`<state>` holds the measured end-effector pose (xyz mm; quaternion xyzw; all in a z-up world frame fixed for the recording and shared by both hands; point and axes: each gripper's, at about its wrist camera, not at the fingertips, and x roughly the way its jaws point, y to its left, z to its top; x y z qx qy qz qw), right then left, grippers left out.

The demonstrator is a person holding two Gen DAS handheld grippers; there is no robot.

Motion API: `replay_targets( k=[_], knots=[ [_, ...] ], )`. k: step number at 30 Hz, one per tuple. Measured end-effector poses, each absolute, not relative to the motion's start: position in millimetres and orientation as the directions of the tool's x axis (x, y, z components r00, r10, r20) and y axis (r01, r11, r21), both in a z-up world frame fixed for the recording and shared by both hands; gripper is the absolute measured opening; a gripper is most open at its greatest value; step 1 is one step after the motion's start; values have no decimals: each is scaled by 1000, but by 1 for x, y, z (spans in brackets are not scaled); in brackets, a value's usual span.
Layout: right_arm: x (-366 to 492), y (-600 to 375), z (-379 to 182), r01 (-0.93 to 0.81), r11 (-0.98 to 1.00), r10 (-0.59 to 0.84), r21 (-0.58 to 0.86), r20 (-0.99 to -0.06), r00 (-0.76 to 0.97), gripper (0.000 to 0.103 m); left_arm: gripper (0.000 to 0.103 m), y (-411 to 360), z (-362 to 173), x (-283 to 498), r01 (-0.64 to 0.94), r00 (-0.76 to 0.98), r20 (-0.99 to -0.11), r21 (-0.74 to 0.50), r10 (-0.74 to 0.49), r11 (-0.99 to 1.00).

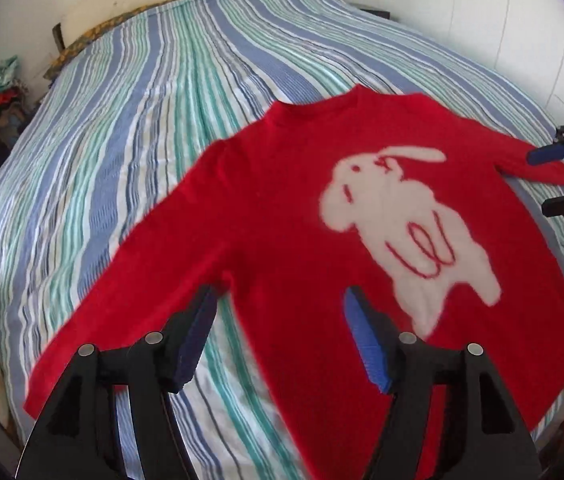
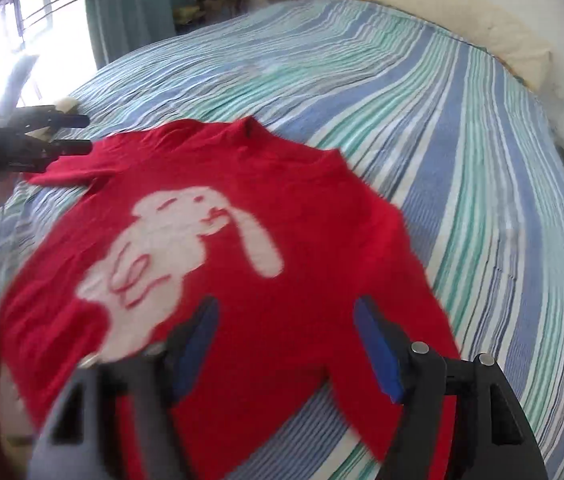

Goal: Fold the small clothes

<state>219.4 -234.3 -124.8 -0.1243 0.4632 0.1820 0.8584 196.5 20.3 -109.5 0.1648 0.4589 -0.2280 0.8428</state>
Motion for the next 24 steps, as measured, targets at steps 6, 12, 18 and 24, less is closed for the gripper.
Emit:
replay_targets(
  k=[6, 12, 18, 24],
  knots=[
    [82, -162, -184, -553, 833, 217, -10, -914, 343, 69, 56, 10, -165, 54, 590, 429, -900, 217, -74, 778],
    [-11, -188, -218, -423, 900, 36, -105, -949, 313, 67, 56, 40, -132, 13, 496, 464, -884, 205, -57, 844],
    [-42, -209, -156, -152, 981, -11, -121, -817, 576, 69, 86, 48, -63, 9, 321, 593, -774, -26, -222, 947],
    [-35, -196, -117, -77, 995, 98, 62, -693, 714, 80, 98, 32, -31, -3, 247, 650, -736, -35, -192, 968]
  ],
)
